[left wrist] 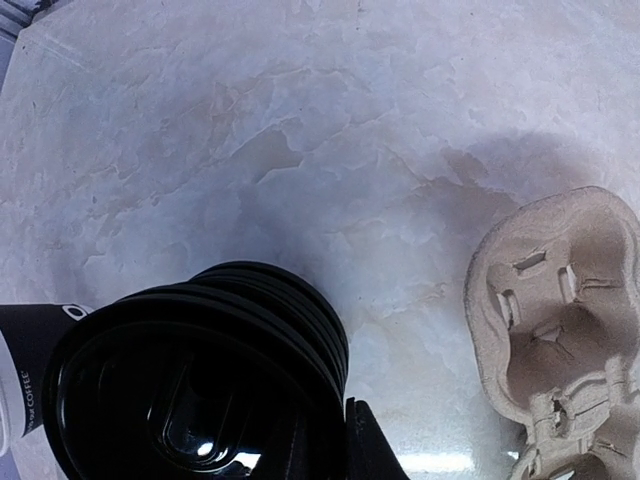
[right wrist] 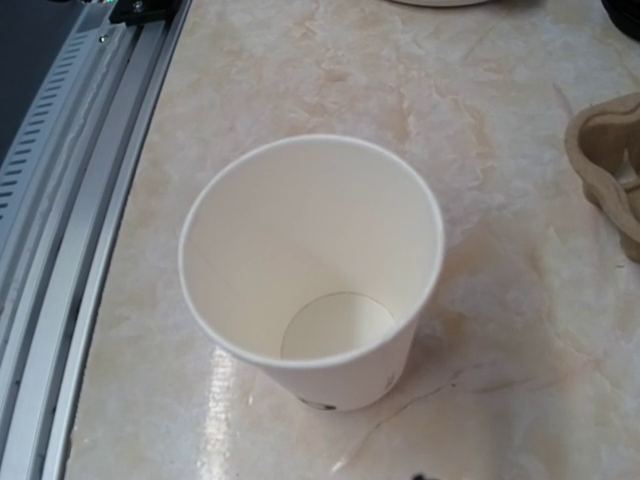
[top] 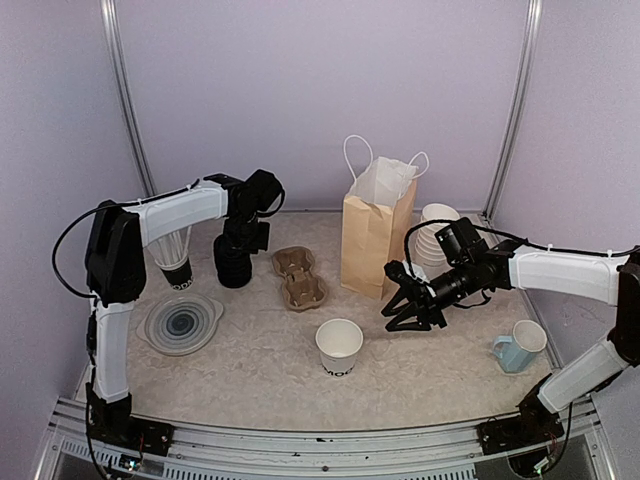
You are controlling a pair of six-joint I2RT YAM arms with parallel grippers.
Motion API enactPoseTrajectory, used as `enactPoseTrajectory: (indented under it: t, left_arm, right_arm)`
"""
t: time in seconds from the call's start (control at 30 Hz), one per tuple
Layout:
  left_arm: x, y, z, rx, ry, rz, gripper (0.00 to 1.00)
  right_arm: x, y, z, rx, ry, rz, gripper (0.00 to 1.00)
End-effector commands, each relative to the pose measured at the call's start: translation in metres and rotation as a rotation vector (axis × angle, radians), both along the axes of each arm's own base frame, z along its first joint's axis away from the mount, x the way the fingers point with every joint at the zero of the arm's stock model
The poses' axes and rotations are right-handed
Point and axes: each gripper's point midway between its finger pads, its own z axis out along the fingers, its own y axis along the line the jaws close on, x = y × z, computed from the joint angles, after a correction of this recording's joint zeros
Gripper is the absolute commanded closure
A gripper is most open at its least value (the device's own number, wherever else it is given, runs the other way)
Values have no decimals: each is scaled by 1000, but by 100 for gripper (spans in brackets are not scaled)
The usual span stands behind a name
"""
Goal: Pack the takeout coffee
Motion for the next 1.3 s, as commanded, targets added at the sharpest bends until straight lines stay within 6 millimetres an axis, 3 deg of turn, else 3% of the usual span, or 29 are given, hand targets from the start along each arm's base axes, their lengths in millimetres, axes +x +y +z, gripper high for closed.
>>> enactPoseTrajectory:
  t: [0.0,0.37,0.5,0.87,1.07,1.2,1.27]
  left_arm:
    - [5,0,14,20,-32,2,88]
    - [-1,-10,59,-14,-103,-13,93]
    - [-3,-7,64,-16,-104,-14,92]
    - [-9,-14,58,-2,-64,-92,95]
    - [-8,3,45,17,-35,-71,94]
    - [-6,5,35,12,-18,-77,82]
    - [-5,5,30,16,-9,-77,83]
  right_arm:
    - [-2,-2,-3,-1,20,6,62]
    - [-3,-2,-3,-1,28,8,62]
    - [-3,-1,-3,2,28,10,62]
    - [-4,-2,-1,5,28,12,61]
    - [-4,-2,-1,7,29,14,61]
    - [-4,-2,-2,3,29,12,61]
    - [-4,-2,-2,4,29,13,61]
